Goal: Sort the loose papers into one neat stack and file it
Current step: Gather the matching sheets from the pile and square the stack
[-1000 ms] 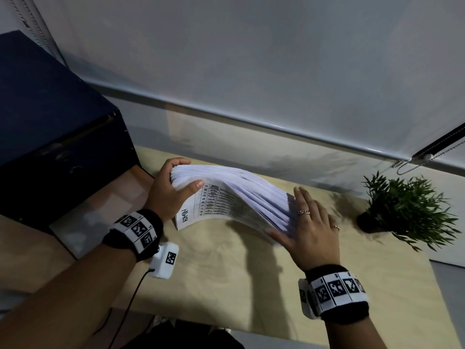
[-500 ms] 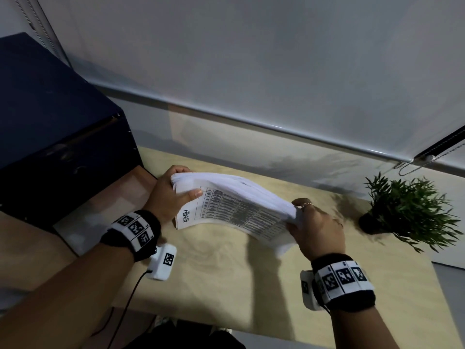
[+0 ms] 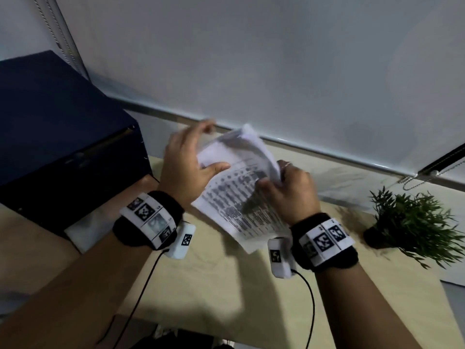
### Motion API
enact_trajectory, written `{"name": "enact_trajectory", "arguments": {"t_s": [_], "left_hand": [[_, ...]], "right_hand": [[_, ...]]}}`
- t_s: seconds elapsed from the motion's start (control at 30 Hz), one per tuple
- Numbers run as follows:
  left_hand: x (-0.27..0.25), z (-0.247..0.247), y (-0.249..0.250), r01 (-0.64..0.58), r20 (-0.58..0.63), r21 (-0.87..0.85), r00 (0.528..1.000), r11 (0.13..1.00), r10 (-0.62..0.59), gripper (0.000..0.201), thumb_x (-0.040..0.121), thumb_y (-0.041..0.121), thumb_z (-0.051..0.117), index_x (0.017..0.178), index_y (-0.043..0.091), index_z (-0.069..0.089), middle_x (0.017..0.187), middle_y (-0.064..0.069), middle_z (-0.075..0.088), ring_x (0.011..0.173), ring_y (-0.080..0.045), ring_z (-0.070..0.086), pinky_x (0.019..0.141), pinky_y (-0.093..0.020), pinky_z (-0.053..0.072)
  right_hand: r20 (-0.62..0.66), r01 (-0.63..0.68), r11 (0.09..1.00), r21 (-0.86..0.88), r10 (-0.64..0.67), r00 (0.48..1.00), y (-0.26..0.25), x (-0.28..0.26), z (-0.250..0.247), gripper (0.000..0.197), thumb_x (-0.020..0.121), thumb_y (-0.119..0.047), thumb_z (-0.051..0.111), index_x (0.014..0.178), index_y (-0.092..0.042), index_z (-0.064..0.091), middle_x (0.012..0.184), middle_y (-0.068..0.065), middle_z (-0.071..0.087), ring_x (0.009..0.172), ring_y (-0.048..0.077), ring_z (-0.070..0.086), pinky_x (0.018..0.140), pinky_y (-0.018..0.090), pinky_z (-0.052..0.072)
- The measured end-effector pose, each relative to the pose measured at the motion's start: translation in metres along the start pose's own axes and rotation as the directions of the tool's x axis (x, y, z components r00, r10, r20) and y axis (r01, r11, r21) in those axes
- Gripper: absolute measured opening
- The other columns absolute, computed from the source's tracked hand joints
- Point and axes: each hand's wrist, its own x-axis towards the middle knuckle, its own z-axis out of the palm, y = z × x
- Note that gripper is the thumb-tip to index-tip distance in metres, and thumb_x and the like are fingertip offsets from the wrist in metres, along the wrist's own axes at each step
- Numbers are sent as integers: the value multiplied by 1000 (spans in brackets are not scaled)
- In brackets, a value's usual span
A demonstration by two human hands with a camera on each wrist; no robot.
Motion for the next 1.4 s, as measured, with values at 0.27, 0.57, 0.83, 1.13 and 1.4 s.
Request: {"name": "enact_trajectory", "arguments": {"t_s": [0.27,0.57,0.83,1.13,1.4], "left_hand": [[-95,55,-71,725,-17,-135,680,676,-733,81,85,67,50,126,-3,49,126,-27,54,118,-40,53,97,-43,41],[-144,82,-94,959,721,-202,6,-201,-693,66,76,69,61,116,17,69,120,-15,69,108,-33,67,96,-50,49],[-144,82,-126,966,387,29,227,258,-893,33,88,2,65,121,5,60,126,-15,64,114,-34,62,101,-44,48],[-139,81,-137,771,371,330,424,544,-826,71,81,24,70,143,23,35,119,10,47,112,-24,55,98,-34,44],[-95,70,-87,683,211,-117,726,721,-654,39,90,9,57,127,13,48,117,-7,63,104,-24,60,88,-33,45]], "right_hand": [[43,-526,423,738,748,663,80,0,50,35,70,-15,84,100,-1,73,88,11,75,75,22,72,81,47,60],[483,-871,39,489,819,308,140,-79,130,30,74,-35,69,93,-12,67,73,7,70,48,21,66,51,23,51],[231,-862,137,487,932,278,192,-98,121,58,61,-35,85,108,-8,64,89,12,69,79,31,68,81,43,57],[294,-682,727,79,637,713,205,-47,108,26,81,-30,76,97,-11,67,92,9,72,83,25,68,75,34,53],[49,-440,722,534,493,869,169,-26,59,23,79,-9,79,99,-6,68,90,7,74,82,25,70,71,35,55]]}}
